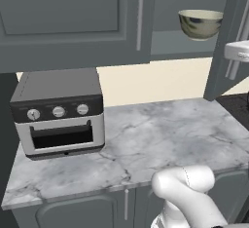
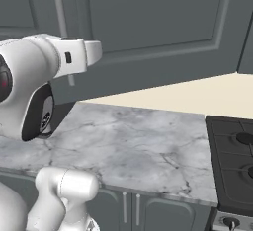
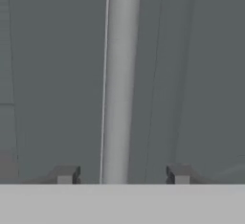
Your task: Move the bowls from the cabinet to the plates on the dining table.
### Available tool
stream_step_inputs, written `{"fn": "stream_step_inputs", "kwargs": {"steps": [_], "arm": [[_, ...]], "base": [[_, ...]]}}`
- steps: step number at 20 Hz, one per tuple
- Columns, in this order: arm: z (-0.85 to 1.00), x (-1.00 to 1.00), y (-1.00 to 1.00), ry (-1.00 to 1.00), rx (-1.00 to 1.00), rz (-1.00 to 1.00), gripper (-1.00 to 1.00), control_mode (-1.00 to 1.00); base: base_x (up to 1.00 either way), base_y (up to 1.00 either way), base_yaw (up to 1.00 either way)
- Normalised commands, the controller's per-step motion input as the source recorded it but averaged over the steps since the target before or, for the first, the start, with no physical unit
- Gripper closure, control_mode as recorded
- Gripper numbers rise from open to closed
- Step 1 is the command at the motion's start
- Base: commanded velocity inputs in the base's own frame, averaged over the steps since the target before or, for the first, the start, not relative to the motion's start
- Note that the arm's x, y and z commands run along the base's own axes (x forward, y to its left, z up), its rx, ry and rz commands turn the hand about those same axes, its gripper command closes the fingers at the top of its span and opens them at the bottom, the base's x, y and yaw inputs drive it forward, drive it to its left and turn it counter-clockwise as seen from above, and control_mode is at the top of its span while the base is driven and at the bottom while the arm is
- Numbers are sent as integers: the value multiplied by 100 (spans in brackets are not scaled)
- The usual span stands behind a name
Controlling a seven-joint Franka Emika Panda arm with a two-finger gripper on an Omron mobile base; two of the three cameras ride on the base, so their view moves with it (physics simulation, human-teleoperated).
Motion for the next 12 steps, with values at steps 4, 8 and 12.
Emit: {"fn": "stream_step_inputs", "kwargs": {"steps": [4, 8, 12], "arm": [[11, -43, -6, -11, 1, -2, -100, -100], [11, -50, 0, -13, 0, -11, -100, -100], [2, -44, 8, -8, 0, -18, -100, -100]], "base": [[0, 0, 0], [0, 0, 0], [0, 0, 0]]}}
